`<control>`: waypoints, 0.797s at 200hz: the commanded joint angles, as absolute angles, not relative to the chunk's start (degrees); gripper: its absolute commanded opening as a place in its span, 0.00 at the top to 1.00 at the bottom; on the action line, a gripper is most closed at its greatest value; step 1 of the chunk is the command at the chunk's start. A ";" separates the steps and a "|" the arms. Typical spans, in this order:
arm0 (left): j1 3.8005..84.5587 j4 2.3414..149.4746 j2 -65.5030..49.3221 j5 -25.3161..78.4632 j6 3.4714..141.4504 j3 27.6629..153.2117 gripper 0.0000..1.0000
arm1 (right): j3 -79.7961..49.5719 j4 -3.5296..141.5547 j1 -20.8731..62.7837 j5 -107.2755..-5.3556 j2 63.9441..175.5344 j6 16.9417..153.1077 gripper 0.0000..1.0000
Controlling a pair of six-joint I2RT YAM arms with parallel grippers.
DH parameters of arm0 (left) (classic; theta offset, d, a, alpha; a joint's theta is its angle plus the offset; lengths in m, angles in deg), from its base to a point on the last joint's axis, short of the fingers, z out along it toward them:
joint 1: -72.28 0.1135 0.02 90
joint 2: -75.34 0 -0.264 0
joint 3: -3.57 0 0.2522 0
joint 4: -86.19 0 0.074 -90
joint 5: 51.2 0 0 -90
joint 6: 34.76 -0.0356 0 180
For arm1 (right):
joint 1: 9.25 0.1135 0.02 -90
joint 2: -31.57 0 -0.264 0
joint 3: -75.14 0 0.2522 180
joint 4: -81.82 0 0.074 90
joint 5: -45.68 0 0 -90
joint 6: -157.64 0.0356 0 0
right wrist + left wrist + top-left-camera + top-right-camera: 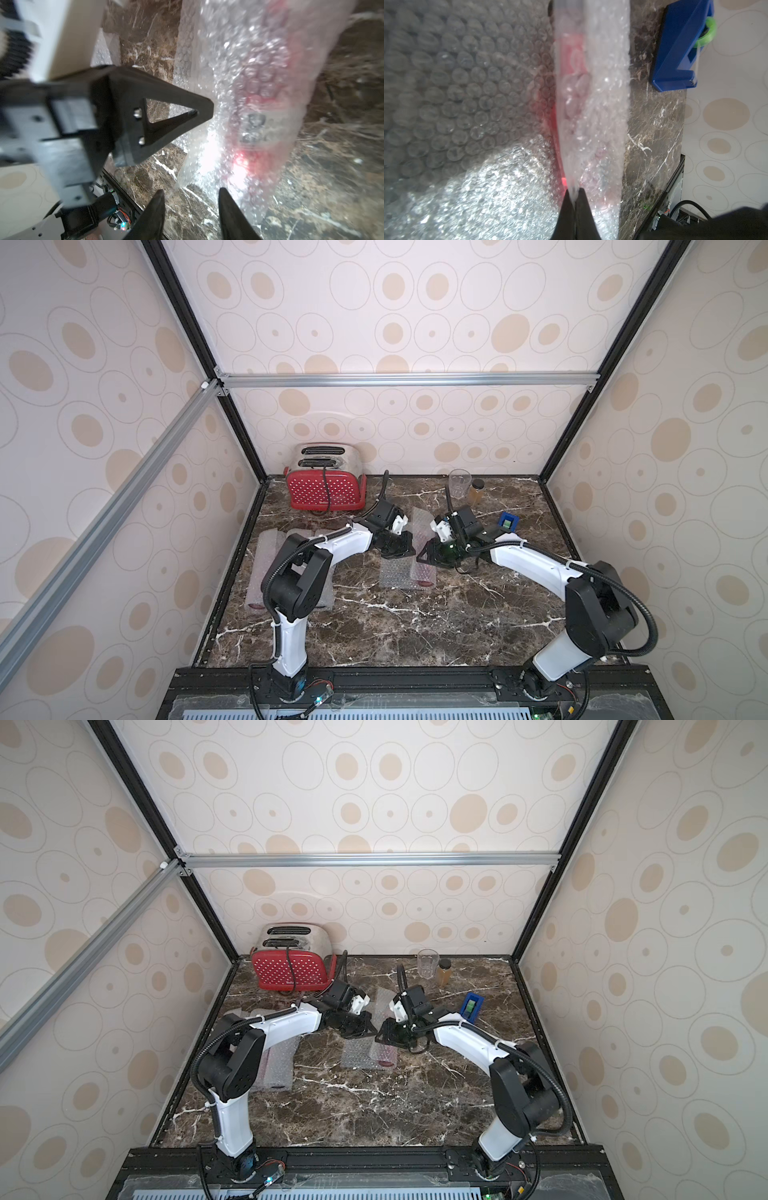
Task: Wrap wine bottles in bubble wrap
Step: Wrap the wine bottle in bubble wrap.
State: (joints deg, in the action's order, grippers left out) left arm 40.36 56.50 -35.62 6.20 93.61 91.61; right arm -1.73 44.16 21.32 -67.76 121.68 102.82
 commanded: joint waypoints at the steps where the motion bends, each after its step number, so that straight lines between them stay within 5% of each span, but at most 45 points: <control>1: 40.55 56.55 -35.06 7.51 94.15 90.29 1.00 | 0.69 41.33 21.77 -58.18 119.00 104.43 0.51; 53: 40.37 56.21 -39.90 6.19 94.16 93.00 1.00 | 4.78 46.74 22.49 -53.82 122.05 109.04 0.34; 140: 39.34 56.08 -41.95 5.10 94.53 94.89 1.00 | 0.39 47.12 24.86 -53.80 129.75 108.51 0.25; 159: 39.23 56.17 -41.39 4.90 94.79 94.95 0.92 | -0.05 44.08 24.70 -51.03 129.32 107.73 0.25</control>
State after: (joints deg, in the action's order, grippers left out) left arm 39.94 56.37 -41.26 5.77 94.05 92.64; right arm 1.48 47.99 24.51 -54.56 129.11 108.55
